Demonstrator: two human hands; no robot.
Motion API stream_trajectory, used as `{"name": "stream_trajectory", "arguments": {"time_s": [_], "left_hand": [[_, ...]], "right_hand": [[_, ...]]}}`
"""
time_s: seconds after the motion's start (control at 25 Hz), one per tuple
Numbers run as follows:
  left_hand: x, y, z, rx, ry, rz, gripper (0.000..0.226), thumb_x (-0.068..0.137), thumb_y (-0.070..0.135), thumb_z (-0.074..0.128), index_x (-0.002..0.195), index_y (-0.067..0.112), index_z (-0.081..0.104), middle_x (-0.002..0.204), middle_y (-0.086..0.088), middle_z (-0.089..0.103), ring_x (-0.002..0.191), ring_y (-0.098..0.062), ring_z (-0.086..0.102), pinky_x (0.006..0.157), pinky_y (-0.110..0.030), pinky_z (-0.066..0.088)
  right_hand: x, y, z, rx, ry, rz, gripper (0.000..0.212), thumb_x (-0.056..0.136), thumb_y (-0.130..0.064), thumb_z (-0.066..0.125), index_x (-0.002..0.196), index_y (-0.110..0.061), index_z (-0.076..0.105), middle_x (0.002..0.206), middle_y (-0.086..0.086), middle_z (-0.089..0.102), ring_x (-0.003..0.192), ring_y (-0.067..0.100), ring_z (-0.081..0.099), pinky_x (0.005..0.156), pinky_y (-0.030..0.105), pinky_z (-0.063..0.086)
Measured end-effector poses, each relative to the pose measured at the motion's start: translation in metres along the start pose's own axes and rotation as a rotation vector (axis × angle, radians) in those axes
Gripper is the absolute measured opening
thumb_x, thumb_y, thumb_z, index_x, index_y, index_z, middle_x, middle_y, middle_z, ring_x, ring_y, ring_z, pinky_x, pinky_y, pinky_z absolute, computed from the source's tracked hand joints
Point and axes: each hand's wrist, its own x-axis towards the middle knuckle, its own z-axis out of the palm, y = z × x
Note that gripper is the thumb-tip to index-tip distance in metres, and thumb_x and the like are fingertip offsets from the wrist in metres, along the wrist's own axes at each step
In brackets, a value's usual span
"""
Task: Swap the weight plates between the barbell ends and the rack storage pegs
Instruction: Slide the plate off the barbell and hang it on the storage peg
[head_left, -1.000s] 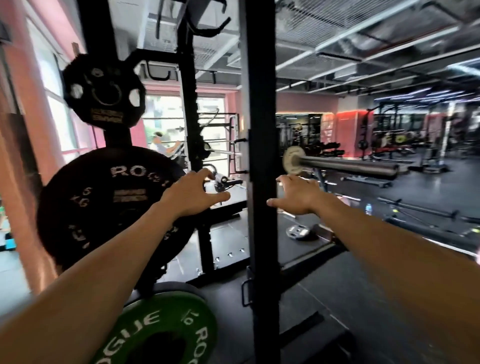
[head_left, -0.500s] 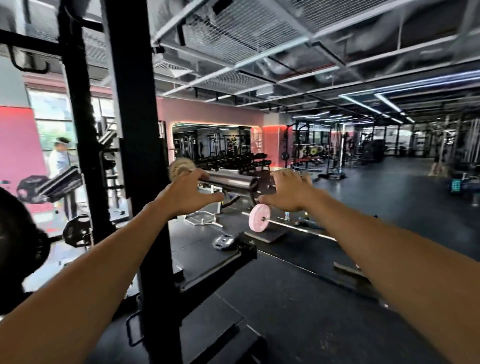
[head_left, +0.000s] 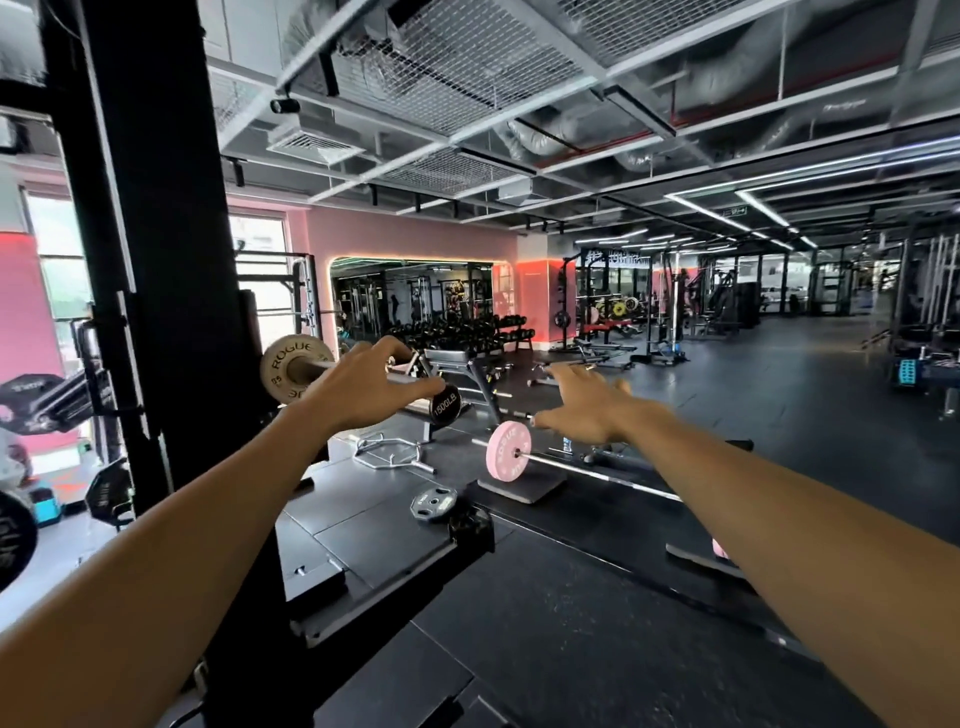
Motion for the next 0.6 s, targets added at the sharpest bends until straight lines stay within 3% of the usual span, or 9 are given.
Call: {"name": "stream_trajectory", "arguments": {"time_s": [0.12, 0.32, 0.48, 0.6], "left_hand": [[0.027, -0.027, 0.004, -0.004, 0.055, -0.066, 0.071, 0.074, 0.077, 0.055, 0.125, 0.027, 0.054, 0.133, -0.008, 0.053, 0.117, -0.024, 0.053, 0.093, -0.038, 0.042], [0.062, -0.097, 0.009, -0.008, 0.125, -0.167, 0.068, 0.059, 0.094, 0.049, 0.092, 0.036, 0.057, 0.109, 0.003, 0.061, 0.096, -0.023, 0.063, 0.087, -0.043, 0.054], [0.060, -0.133, 0.006, 0.091, 0.103, -0.345, 0.063, 0.067, 0.084, 0.049, 0.111, 0.040, 0.055, 0.103, 0.004, 0.063, 0.093, -0.023, 0.064, 0.086, -0.041, 0.053], [0.063, -0.168, 0.005, 0.144, 0.149, -0.481, 0.065, 0.066, 0.087, 0.045, 0.110, 0.039, 0.050, 0.105, 0.000, 0.065, 0.091, -0.025, 0.065, 0.085, -0.043, 0.053]], "right_hand": [[0.048, -0.006, 0.015, 0.032, -0.030, -0.082, 0.078, 0.088, -0.047, 0.057, 0.151, -0.025, 0.016, 0.158, 0.004, 0.023, 0.142, 0.029, 0.028, 0.115, 0.059, 0.011], [0.123, -0.034, 0.036, 0.122, -0.037, -0.252, 0.073, 0.092, -0.037, 0.060, 0.152, -0.023, 0.021, 0.158, 0.004, 0.025, 0.142, 0.027, 0.030, 0.113, 0.043, 0.022], [0.180, -0.060, 0.058, 0.103, -0.060, -0.327, 0.072, 0.092, -0.039, 0.058, 0.151, -0.023, 0.020, 0.159, 0.003, 0.023, 0.143, 0.027, 0.028, 0.116, 0.055, 0.017], [0.227, -0.087, 0.076, 0.120, -0.070, -0.385, 0.070, 0.092, -0.042, 0.058, 0.149, -0.025, 0.023, 0.157, 0.003, 0.027, 0.142, 0.026, 0.031, 0.114, 0.053, 0.020]]}}
